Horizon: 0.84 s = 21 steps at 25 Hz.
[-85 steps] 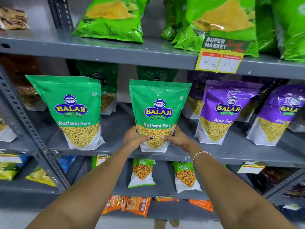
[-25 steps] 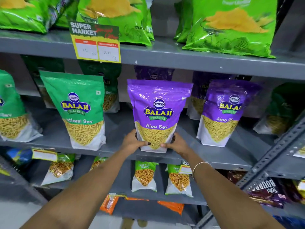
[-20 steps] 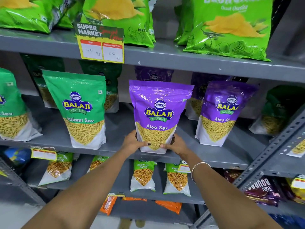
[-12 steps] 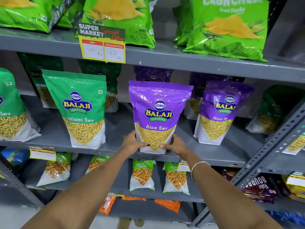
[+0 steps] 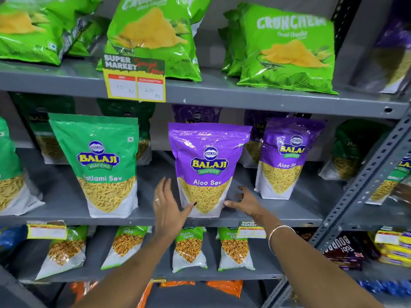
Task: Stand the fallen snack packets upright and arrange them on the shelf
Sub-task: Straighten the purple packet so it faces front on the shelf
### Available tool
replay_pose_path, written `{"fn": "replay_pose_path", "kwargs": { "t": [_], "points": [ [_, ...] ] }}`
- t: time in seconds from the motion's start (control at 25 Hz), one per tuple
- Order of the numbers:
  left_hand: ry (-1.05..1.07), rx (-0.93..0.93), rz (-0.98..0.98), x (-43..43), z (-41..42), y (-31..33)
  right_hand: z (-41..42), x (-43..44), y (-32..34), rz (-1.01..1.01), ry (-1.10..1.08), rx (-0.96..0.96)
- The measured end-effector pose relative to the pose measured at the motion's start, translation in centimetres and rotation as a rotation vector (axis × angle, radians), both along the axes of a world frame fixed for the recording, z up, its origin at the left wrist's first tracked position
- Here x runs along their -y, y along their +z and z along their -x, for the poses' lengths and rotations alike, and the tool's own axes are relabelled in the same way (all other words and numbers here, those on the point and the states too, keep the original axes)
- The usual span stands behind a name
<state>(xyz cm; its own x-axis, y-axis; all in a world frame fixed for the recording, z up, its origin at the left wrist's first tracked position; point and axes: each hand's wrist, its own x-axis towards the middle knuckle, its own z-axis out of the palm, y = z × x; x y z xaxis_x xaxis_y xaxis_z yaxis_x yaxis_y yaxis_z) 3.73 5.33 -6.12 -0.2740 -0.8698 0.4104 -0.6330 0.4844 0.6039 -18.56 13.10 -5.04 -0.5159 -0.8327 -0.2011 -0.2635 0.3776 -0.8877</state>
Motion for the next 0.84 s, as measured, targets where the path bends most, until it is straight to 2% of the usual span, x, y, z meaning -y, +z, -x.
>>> {"fn": "replay_pose_path", "kwargs": {
  "t": [0.04,0.12,0.2,0.28,0.36,0.4,0.52,0.6,0.72,0.84],
  "points": [
    [0.007,0.021,0.169,-0.8,0.1,-0.2,1.0,-0.8,0.3,0.005,-0.062,-0.02],
    [-0.126,0.082,0.387,-2.1,1.1,-0.5,3.2,-3.0,1.0,0.018,-0.165,-0.044],
    [-0.327,0.146,0.492,-3.7,3.4,-0.6,5.9,-5.5,1.8,0.007,-0.263,-0.08],
    [-0.476,0.189,0.496,-5.0,7.0,0.0,9.0,-7.8,2.4,0.02,-0.343,-0.118],
    [-0.54,0.19,0.381,-6.0,11.1,1.2,12.3,-9.1,2.8,0.014,-0.37,-0.144],
    [-0.54,0.138,0.26,-6.2,13.2,1.6,13.9,-9.3,2.9,0.008,-0.358,-0.137],
    [-0.447,-0.081,-0.266,-5.6,19.8,2.7,18.7,-8.7,2.7,0.059,-0.312,-0.013],
    [-0.37,-0.195,-0.479,-4.5,23.6,2.9,21.6,-7.4,1.5,0.123,-0.264,0.052],
    [-0.378,-0.343,-0.676,-3.6,27.4,3.3,23.0,-5.6,1.2,0.163,-0.154,0.137],
    [-0.319,-0.408,-0.723,-3.7,28.7,2.7,23.6,-4.3,0.6,0.119,-0.094,0.213]
  ]
}}
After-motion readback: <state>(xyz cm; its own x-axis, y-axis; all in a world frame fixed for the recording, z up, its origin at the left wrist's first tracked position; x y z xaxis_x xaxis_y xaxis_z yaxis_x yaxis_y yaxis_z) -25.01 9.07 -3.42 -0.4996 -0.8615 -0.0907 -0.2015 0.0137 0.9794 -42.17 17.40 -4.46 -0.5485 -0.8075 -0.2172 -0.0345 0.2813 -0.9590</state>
